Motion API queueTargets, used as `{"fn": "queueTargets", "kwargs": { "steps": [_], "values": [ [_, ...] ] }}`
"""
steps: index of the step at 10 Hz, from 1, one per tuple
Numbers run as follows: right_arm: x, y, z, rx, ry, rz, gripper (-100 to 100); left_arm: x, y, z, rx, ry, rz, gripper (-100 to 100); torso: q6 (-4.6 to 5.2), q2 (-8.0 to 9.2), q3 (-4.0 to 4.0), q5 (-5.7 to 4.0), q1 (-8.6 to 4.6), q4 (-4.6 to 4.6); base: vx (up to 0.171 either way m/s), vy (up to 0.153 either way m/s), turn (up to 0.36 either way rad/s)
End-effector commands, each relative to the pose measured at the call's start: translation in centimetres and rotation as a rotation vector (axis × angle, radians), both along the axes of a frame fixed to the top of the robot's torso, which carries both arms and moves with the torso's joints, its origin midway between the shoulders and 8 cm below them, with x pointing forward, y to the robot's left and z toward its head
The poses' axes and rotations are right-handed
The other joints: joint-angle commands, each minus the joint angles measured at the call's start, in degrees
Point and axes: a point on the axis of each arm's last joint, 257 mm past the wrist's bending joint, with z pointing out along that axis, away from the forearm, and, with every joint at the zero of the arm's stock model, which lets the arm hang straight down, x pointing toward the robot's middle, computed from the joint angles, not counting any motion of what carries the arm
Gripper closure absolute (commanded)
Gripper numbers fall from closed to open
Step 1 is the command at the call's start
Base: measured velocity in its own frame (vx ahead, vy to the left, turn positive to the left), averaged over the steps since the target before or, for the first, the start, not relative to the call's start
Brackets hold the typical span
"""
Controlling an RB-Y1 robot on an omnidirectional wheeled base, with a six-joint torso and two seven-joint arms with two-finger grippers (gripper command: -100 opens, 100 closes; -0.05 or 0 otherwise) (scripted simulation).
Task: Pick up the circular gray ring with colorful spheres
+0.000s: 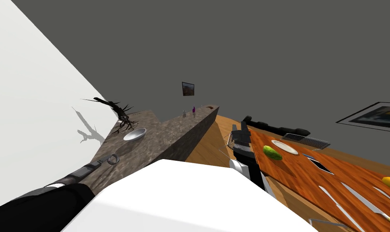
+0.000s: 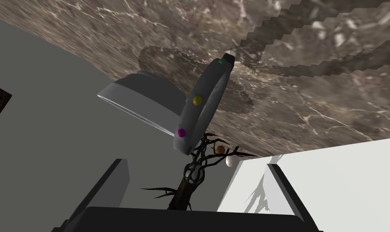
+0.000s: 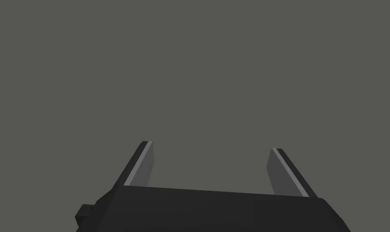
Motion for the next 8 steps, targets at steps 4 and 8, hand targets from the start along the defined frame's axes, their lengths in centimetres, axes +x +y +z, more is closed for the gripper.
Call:
{"fn": "queueTargets", "kwargs": {
  "steps": [4, 8],
  "values": [
    [0.0, 0.0, 0.0, 0.000, 0.000, 0.000, 0, -3.5, 0.9, 0.3, -0.028, 0.107, 0.040, -100, 0.01, 0.00, 0.00, 0.01, 0.02, 0.00, 0.018, -0.002, -0.090],
    [0.0, 0.0, 0.0, 0.000, 0.000, 0.000, 0, -6.2, 1.4, 0.4, -0.056, 0.200, 0.075, -100, 0.00, -0.04, -0.02, 0.01, 0.04, -0.01, 0.026, 0.000, -0.085]
  ]
}}
